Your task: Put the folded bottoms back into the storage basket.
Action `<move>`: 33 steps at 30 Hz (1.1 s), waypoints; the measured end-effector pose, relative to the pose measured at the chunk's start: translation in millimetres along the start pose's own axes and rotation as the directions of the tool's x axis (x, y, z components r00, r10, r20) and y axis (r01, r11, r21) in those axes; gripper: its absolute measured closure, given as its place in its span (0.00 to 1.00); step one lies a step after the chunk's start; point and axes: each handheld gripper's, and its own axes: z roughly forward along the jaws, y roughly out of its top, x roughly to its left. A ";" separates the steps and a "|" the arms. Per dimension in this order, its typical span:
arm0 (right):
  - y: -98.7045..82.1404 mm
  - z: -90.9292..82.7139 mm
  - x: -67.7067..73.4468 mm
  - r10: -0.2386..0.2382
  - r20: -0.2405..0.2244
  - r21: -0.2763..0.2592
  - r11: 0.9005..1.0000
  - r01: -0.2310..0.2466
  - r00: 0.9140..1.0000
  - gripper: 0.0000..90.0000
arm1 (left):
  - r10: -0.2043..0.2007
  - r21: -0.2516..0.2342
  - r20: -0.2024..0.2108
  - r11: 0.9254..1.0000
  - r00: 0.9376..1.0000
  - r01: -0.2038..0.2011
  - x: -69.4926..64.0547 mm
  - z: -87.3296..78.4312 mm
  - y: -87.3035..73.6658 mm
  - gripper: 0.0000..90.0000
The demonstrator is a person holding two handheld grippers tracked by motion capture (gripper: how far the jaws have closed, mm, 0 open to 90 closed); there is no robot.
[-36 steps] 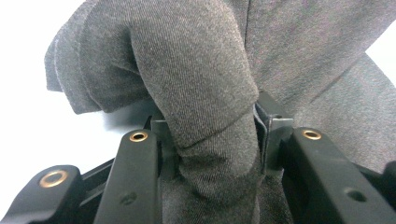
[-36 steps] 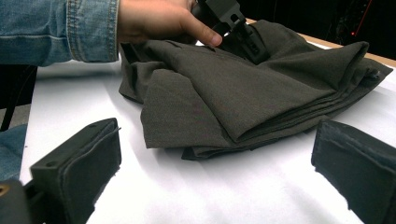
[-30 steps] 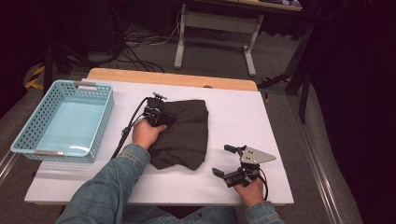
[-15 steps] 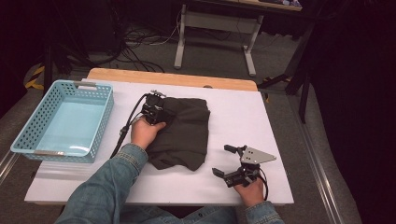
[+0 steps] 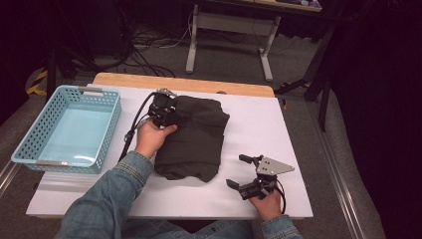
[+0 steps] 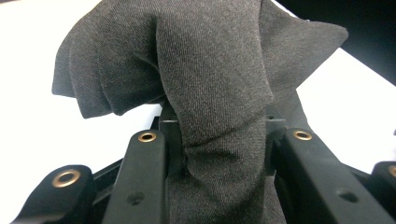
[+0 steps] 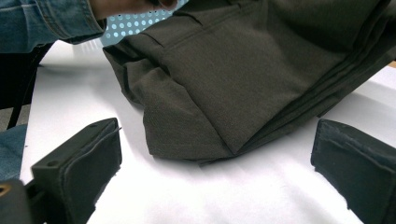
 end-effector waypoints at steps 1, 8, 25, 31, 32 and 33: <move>-0.1 0.1 0.0 0.000 -0.001 0.001 1.000 0.000 1.000 0.02 | -0.001 -0.010 0.000 1.000 1.000 0.001 -3.2 -1.9 0.8 0.73; -0.1 0.3 -0.1 -0.002 -0.001 0.001 1.000 0.002 1.000 0.02 | 0.052 -0.036 0.006 0.998 0.999 -0.051 -18.0 -13.5 5.6 0.73; 0.0 0.0 0.4 0.000 -0.001 -0.001 1.000 0.000 1.000 0.02 | 0.119 -0.119 0.030 0.986 0.992 -0.115 -34.7 -41.5 9.1 0.73; 0.0 -0.1 0.4 -0.001 -0.001 -0.001 1.000 0.001 1.000 0.02 | 0.134 -0.142 0.033 0.982 0.990 -0.128 -38.7 -50.2 8.8 0.73; 0.0 -0.1 0.4 -0.001 -0.001 -0.001 1.000 0.001 1.000 0.02 | 0.131 -0.152 0.035 0.980 0.991 -0.124 -39.9 -52.1 8.6 0.73; 0.0 -0.1 0.4 -0.002 -0.001 -0.001 1.000 0.002 1.000 0.02 | 0.137 -0.152 0.032 0.980 0.990 -0.131 -40.0 -53.6 8.8 0.73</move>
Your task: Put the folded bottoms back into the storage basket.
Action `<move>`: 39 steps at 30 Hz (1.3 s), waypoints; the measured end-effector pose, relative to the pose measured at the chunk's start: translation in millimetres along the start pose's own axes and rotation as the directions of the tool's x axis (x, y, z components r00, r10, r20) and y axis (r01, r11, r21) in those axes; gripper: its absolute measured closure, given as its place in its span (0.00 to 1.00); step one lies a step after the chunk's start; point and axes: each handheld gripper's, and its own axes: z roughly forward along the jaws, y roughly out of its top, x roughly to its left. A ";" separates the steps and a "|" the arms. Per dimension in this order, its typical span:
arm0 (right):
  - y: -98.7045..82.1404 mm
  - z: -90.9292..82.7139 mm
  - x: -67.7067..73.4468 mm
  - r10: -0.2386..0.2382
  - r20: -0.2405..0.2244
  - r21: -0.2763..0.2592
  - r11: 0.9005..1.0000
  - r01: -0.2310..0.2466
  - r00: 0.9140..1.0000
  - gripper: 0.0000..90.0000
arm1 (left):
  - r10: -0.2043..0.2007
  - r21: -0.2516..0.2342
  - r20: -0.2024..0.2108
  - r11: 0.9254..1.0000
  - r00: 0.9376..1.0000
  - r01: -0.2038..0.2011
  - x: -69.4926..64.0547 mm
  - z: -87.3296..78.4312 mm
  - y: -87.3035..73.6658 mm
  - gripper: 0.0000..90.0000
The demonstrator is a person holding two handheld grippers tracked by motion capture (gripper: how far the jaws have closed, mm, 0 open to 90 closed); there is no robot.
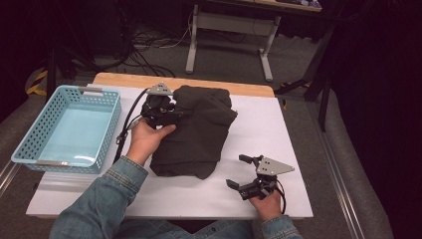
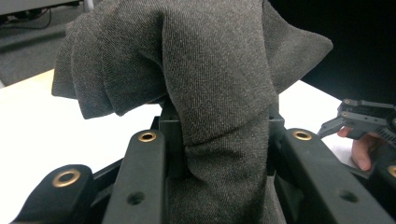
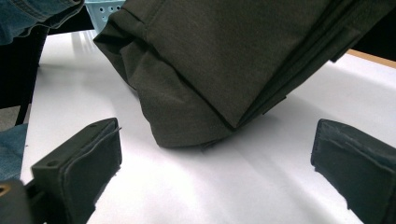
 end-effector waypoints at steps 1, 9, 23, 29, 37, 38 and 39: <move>0.0 0.0 0.0 0.000 0.000 0.000 1.000 0.000 1.000 0.02 | 0.003 -0.007 0.005 1.000 1.000 -0.003 -0.2 -1.5 0.2 0.73; 0.0 0.0 0.1 0.000 0.000 -0.001 1.000 0.000 1.000 0.02 | 0.013 -0.041 0.013 0.999 1.000 -0.012 -4.9 -16.0 5.0 0.73; 0.1 0.0 0.3 -0.001 0.004 0.003 1.000 0.001 1.000 0.02 | 0.061 -0.078 -0.025 0.995 0.998 -0.063 -9.1 -50.0 22.0 0.73; 0.1 0.0 0.2 0.001 0.005 0.004 1.000 -0.001 1.000 0.02 | 0.063 -0.100 -0.035 0.993 0.997 -0.066 -7.8 -64.5 29.6 0.73; 0.1 0.2 0.4 -0.001 0.007 0.005 1.000 0.001 1.000 0.02 | 0.098 -0.097 -0.075 0.990 0.992 -0.105 -10.3 -87.0 37.8 0.73; 0.1 0.3 0.5 0.000 0.007 0.005 1.000 0.000 1.000 0.02 | 0.101 -0.099 -0.079 0.989 0.992 -0.109 -10.2 -89.1 38.3 0.73; 0.1 0.3 0.5 0.000 0.007 0.006 1.000 0.000 1.000 0.02 | 0.105 -0.100 -0.084 0.989 0.991 -0.113 -9.9 -92.1 39.0 0.73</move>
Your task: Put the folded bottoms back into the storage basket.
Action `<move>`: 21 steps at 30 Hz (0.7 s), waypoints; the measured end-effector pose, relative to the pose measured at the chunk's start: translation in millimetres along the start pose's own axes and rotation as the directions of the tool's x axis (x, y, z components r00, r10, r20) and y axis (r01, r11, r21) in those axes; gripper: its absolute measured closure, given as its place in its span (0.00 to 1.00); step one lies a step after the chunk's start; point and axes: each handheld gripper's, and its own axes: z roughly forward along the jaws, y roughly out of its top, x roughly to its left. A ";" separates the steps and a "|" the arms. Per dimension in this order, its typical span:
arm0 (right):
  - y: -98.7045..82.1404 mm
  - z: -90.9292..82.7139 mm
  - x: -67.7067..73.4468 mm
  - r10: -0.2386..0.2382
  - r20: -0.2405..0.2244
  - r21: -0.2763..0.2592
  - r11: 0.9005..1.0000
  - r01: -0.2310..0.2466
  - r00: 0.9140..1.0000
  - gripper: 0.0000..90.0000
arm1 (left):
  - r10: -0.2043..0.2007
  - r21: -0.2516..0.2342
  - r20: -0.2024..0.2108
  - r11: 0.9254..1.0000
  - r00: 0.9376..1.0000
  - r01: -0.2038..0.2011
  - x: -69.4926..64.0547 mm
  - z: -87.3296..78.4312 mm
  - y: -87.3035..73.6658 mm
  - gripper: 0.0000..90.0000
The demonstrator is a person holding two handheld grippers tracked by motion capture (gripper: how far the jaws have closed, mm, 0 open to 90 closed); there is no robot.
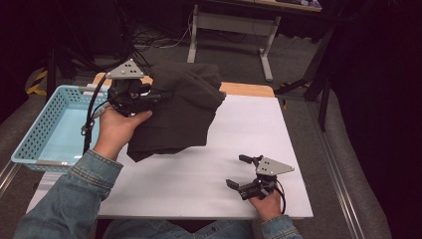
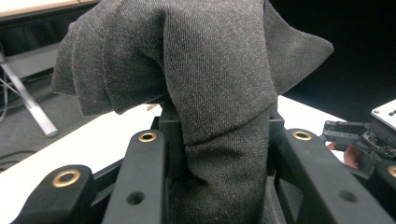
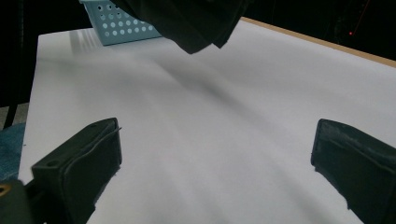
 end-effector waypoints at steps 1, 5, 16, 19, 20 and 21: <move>0.0 0.0 0.0 0.000 0.000 0.000 1.000 0.000 1.000 0.02 | 0.006 -0.003 -0.006 1.000 1.000 -0.006 1.1 -3.3 1.1 0.73; 0.0 0.2 0.2 0.001 -0.002 0.001 1.000 -0.001 1.000 0.02 | 0.009 -0.006 -0.017 1.000 1.000 -0.009 3.4 -13.5 4.2 0.73; 0.0 0.4 0.4 0.000 -0.001 0.003 1.000 0.000 1.000 0.02 | 0.022 -0.008 -0.054 1.000 0.998 -0.022 11.2 -38.4 9.1 0.73; 0.0 0.4 0.5 0.001 0.000 0.005 1.000 -0.001 1.000 0.02 | 0.018 -0.009 -0.061 1.000 0.998 -0.018 13.7 -43.8 9.2 0.73; 0.0 0.5 0.4 0.001 0.000 0.005 1.000 -0.001 1.000 0.02 | 0.016 -0.011 -0.065 1.000 0.998 -0.017 14.6 -45.9 9.2 0.73; 0.0 0.5 0.4 0.001 0.000 0.006 1.000 -0.001 1.000 0.02 | 0.014 -0.013 -0.070 1.000 0.997 -0.015 15.9 -47.9 9.4 0.73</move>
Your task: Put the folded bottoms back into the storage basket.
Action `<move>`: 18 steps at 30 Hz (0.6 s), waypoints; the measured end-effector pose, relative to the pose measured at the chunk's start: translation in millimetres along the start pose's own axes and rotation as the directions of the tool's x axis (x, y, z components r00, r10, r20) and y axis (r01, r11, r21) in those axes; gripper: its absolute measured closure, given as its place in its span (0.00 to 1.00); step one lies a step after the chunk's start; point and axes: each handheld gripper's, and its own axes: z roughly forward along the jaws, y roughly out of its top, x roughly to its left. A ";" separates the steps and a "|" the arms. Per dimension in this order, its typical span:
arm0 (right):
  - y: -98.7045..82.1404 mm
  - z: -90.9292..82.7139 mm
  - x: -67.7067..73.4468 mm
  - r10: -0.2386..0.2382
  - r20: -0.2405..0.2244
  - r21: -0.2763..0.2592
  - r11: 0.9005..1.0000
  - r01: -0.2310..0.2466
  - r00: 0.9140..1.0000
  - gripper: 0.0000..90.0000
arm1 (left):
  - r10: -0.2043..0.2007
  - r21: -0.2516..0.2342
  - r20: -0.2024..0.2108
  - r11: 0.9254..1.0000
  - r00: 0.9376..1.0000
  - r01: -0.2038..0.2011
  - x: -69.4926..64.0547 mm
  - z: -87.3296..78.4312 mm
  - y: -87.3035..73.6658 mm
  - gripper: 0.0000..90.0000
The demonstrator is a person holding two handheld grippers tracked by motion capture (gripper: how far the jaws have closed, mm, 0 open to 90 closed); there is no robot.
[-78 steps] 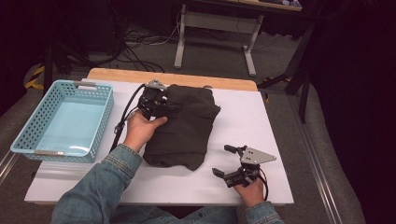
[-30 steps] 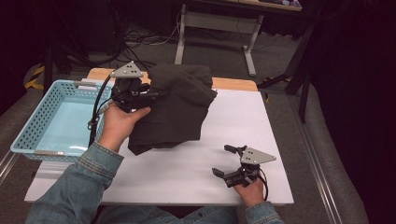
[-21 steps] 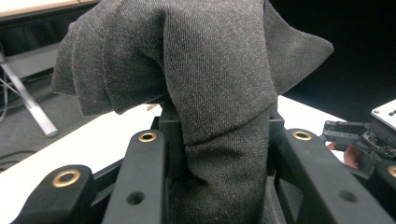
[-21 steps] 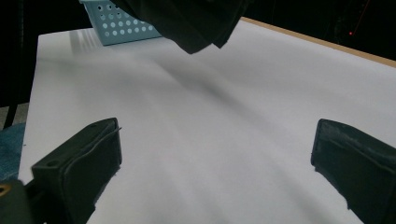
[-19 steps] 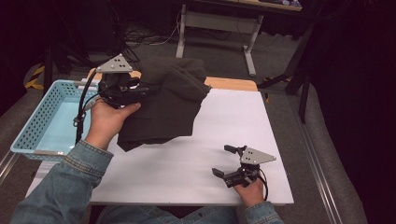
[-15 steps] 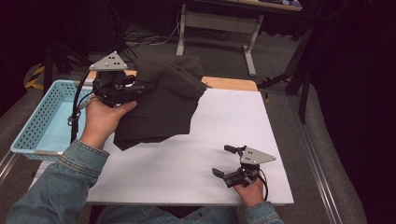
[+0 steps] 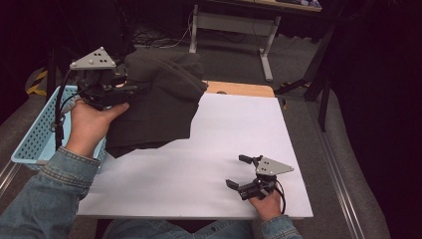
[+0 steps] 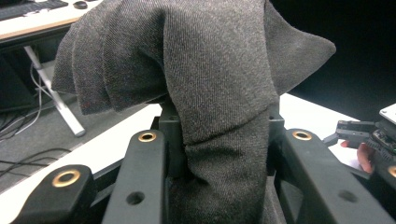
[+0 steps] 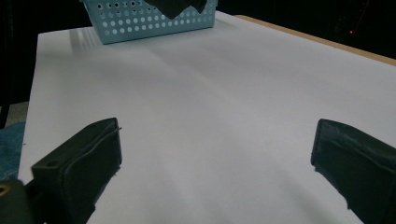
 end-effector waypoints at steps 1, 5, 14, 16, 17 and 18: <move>0.0 0.0 0.0 0.000 0.000 0.000 1.000 0.000 1.000 0.02 | 0.000 0.003 -0.002 1.000 1.000 0.000 1.4 -1.7 0.3 0.73; 0.0 0.2 0.1 0.000 0.001 0.001 1.000 0.000 1.000 0.02 | 0.009 0.011 -0.028 1.000 1.000 -0.009 5.9 -8.9 2.5 0.73; 0.0 0.4 0.1 -0.002 0.001 0.002 1.000 0.002 1.000 0.02 | 0.001 0.006 -0.064 1.000 0.998 -0.001 18.4 -29.5 2.2 0.73; 0.0 0.4 0.1 -0.001 0.002 0.002 1.000 0.001 1.000 0.02 | 0.001 0.006 -0.072 1.000 0.997 -0.001 20.6 -33.2 1.6 0.73; 0.0 0.4 0.0 -0.002 0.002 0.002 1.000 0.002 1.000 0.02 | 0.002 0.007 -0.077 1.000 0.997 -0.001 21.9 -35.0 1.2 0.73; 0.0 0.6 0.1 -0.001 0.003 0.002 1.000 0.001 1.000 0.02 | -0.001 0.008 -0.081 1.000 0.997 0.002 23.6 -37.0 0.6 0.73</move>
